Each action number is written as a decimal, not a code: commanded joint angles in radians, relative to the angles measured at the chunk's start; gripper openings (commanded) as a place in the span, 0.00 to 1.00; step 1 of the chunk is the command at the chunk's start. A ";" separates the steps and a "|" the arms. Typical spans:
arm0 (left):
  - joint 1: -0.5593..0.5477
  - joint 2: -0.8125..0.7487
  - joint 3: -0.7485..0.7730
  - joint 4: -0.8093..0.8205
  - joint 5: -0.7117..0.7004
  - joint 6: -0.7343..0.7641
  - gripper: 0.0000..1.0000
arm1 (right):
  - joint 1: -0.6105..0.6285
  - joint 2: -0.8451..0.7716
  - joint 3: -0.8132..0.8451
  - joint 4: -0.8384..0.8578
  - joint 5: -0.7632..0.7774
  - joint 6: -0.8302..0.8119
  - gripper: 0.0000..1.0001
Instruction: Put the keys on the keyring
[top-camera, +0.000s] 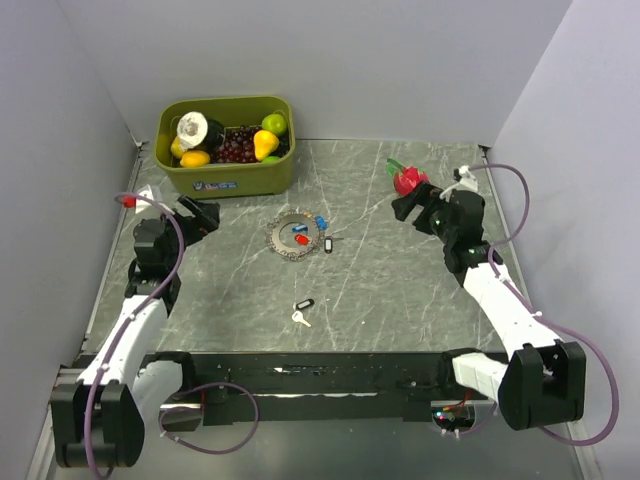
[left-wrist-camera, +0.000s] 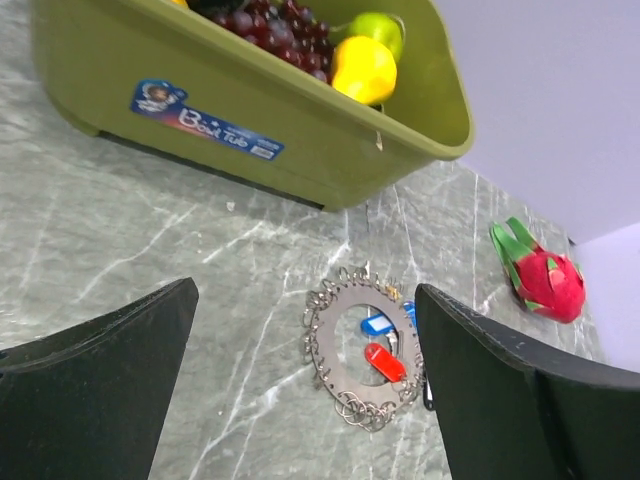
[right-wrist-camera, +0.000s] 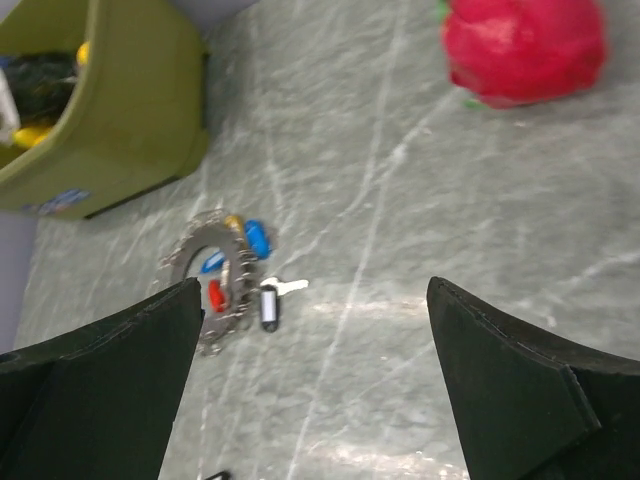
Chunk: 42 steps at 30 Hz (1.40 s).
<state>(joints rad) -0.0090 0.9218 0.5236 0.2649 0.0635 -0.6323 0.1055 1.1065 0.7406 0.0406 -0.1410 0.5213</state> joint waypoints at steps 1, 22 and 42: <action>-0.008 0.096 0.076 0.062 0.076 -0.023 0.96 | 0.060 0.033 0.109 -0.036 -0.020 -0.033 1.00; -0.552 1.072 0.855 -0.424 -0.108 0.163 0.95 | 0.114 0.119 0.103 -0.174 -0.040 -0.086 1.00; -0.640 0.844 0.607 -0.341 -0.137 0.138 0.98 | 0.115 0.153 0.098 -0.162 -0.085 -0.090 1.00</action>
<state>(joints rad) -0.6525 1.8854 1.1423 -0.0364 0.0837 -0.4839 0.2138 1.2541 0.8253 -0.1440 -0.2192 0.4465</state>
